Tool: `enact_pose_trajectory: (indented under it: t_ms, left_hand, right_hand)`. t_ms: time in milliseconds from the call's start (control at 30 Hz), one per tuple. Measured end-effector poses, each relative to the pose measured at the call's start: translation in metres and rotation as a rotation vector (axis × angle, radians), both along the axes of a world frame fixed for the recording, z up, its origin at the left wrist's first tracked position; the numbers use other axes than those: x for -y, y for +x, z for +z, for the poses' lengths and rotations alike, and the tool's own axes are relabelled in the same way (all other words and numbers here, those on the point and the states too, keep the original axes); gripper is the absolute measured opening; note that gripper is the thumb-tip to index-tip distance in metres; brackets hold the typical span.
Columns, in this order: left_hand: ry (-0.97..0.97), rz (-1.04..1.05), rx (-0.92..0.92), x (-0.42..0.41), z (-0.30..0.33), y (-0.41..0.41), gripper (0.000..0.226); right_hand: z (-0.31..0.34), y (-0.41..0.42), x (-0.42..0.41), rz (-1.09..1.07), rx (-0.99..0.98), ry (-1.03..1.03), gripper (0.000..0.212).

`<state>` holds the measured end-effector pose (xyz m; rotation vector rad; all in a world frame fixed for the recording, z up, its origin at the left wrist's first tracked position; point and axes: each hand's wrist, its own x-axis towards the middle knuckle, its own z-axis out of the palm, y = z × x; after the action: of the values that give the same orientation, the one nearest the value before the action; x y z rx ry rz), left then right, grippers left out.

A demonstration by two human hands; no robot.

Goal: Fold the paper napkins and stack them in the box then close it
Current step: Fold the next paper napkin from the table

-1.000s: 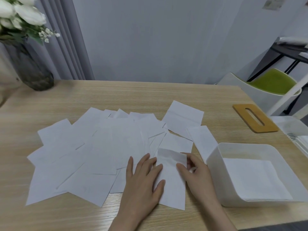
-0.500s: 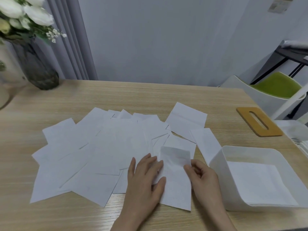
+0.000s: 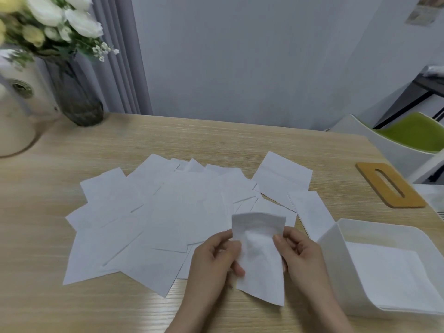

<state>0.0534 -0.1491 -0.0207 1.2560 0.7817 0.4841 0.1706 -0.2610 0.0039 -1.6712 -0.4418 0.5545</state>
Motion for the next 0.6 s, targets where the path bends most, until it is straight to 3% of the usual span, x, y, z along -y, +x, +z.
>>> enact_pose_trajectory:
  t_ms: [200, 600]
  left_hand:
    - [-0.012, 0.043, 0.006, -0.007, 0.007, -0.01, 0.02]
    - [-0.086, 0.332, 0.046, -0.036, 0.004, -0.032, 0.016]
  right_hand:
    - [0.009, -0.009, -0.01, 0.012, -0.093, 0.025, 0.011]
    - [0.007, -0.04, -0.047, 0.16, -0.171, 0.007, 0.006]
